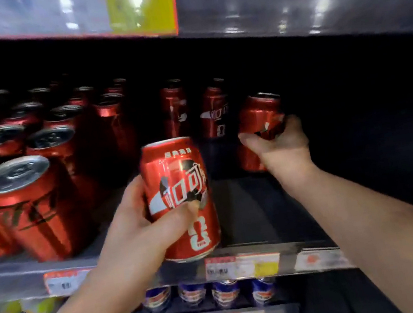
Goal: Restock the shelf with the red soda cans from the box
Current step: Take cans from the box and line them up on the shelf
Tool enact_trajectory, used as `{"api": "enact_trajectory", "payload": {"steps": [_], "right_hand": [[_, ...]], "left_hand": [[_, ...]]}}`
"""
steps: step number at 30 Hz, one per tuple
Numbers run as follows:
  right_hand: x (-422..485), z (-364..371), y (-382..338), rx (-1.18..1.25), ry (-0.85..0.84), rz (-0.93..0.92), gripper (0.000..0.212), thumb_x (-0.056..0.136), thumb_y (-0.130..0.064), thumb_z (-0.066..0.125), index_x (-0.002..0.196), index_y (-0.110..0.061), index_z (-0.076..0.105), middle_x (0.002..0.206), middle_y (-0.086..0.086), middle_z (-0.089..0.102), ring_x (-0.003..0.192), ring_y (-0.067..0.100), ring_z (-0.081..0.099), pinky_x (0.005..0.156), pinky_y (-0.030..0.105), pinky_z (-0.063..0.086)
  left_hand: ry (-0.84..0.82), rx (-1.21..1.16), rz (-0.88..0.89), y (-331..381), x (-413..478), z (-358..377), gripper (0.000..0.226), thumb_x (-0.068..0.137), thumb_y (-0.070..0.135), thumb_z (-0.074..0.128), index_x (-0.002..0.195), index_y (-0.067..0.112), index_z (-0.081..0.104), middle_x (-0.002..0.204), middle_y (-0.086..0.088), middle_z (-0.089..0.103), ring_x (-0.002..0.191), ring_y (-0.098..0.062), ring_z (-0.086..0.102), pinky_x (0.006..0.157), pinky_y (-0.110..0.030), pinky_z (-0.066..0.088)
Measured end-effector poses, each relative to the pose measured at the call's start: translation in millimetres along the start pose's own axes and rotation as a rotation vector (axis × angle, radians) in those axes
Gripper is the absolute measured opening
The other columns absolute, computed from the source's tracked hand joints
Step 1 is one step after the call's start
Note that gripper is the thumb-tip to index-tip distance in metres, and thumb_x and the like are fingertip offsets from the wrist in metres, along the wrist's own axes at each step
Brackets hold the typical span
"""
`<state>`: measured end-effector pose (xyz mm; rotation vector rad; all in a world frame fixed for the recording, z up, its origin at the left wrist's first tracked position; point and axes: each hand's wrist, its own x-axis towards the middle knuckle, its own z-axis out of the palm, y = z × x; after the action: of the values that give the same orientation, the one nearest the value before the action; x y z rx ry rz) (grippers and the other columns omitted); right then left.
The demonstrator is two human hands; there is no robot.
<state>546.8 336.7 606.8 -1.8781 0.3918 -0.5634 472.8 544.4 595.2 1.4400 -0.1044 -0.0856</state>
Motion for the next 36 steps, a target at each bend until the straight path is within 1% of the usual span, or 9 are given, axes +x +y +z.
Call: {"api": "enact_trajectory", "payload": {"steps": [2, 6, 8, 15, 18, 21, 26, 30, 36], "right_hand": [[15, 2, 0, -0.007, -0.022, -0.024, 0.068, 0.074, -0.031, 0.077, 0.128, -0.015, 0.04, 0.108, -0.004, 0.053, 0.096, 0.011, 0.053, 0.081, 0.028, 0.044], [39, 8, 5, 0.004, -0.065, -0.047, 0.073, 0.074, -0.027, 0.078, 0.131, -0.016, 0.036, 0.109, -0.006, 0.049, 0.099, 0.01, 0.05, 0.084, 0.026, 0.041], [46, 12, 10, 0.005, -0.098, -0.045, 0.073, 0.073, -0.024, 0.079, 0.131, -0.016, 0.035, 0.111, -0.006, 0.05, 0.101, 0.01, 0.05, 0.086, 0.027, 0.041], [58, 13, 23, 0.053, -0.239, -0.02, 0.076, 0.078, -0.02, 0.075, 0.138, -0.022, 0.028, 0.108, -0.013, 0.05, 0.105, 0.007, 0.048, 0.087, 0.025, 0.037], [65, 6, 33, -0.096, -0.284, -0.037, 0.086, 0.072, -0.02, 0.08, 0.14, -0.026, 0.027, 0.12, -0.008, 0.052, 0.115, 0.011, 0.049, 0.097, 0.029, 0.04], [72, 7, 38, -0.174, -0.23, -0.034, 0.086, 0.071, -0.02, 0.081, 0.14, -0.022, 0.03, 0.133, 0.001, 0.052, 0.123, 0.019, 0.049, 0.105, 0.038, 0.04], [88, 15, 34, -0.105, -0.224, -0.027, 0.075, 0.072, -0.011, 0.079, 0.136, -0.015, 0.04, 0.127, 0.002, 0.053, 0.114, 0.014, 0.05, 0.094, 0.028, 0.04], [96, 17, 29, -0.114, -0.276, -0.025, 0.069, 0.075, -0.006, 0.075, 0.136, -0.016, 0.043, 0.132, 0.004, 0.054, 0.11, 0.012, 0.05, 0.089, 0.025, 0.039], [101, 24, 26, -0.129, -0.336, -0.046, 0.068, 0.075, -0.004, 0.075, 0.135, -0.013, 0.043, 0.13, 0.008, 0.056, 0.113, 0.017, 0.053, 0.093, 0.027, 0.042]], "left_hand": [[-0.019, 0.017, 0.029, -1, 11, -7, 0.071, 0.034, 0.041, 0.074, 0.103, 0.042, 0.057, 0.095, 0.011, 0.073, 0.086, -0.01, 0.071, 0.073, -0.033, 0.053], [-0.072, 0.03, 0.07, 0, 23, -16, 0.051, 0.036, 0.039, 0.074, 0.083, 0.053, 0.062, 0.093, 0.015, 0.072, 0.085, -0.004, 0.07, 0.056, -0.016, 0.054], [-0.083, 0.017, 0.067, -2, 26, -18, 0.048, 0.035, 0.037, 0.075, 0.078, 0.055, 0.063, 0.092, 0.016, 0.072, 0.085, -0.003, 0.07, 0.054, -0.012, 0.053], [-0.113, 0.016, 0.066, -9, 29, -23, 0.053, 0.033, 0.037, 0.076, 0.081, 0.055, 0.062, 0.094, 0.012, 0.073, 0.087, -0.007, 0.071, 0.062, -0.022, 0.054], [-0.131, 0.038, 0.07, -9, 28, -23, 0.054, 0.033, 0.037, 0.076, 0.081, 0.056, 0.061, 0.095, 0.013, 0.072, 0.088, -0.007, 0.07, 0.068, -0.026, 0.054], [-0.149, 0.062, 0.07, -10, 28, -23, 0.058, 0.033, 0.037, 0.076, 0.084, 0.058, 0.059, 0.096, 0.016, 0.071, 0.089, -0.005, 0.07, 0.068, -0.027, 0.055], [-0.186, 0.088, 0.09, -9, 27, -21, 0.055, 0.036, 0.035, 0.076, 0.084, 0.059, 0.059, 0.095, 0.015, 0.072, 0.089, -0.004, 0.07, 0.06, -0.015, 0.055], [-0.184, 0.084, 0.091, -9, 28, -22, 0.053, 0.036, 0.034, 0.076, 0.083, 0.055, 0.061, 0.093, 0.011, 0.073, 0.088, -0.007, 0.07, 0.06, -0.016, 0.056], [-0.15, 0.06, 0.066, -10, 32, -21, 0.054, 0.034, 0.033, 0.077, 0.082, 0.054, 0.063, 0.094, 0.012, 0.073, 0.087, -0.006, 0.07, 0.056, -0.016, 0.055]]}}
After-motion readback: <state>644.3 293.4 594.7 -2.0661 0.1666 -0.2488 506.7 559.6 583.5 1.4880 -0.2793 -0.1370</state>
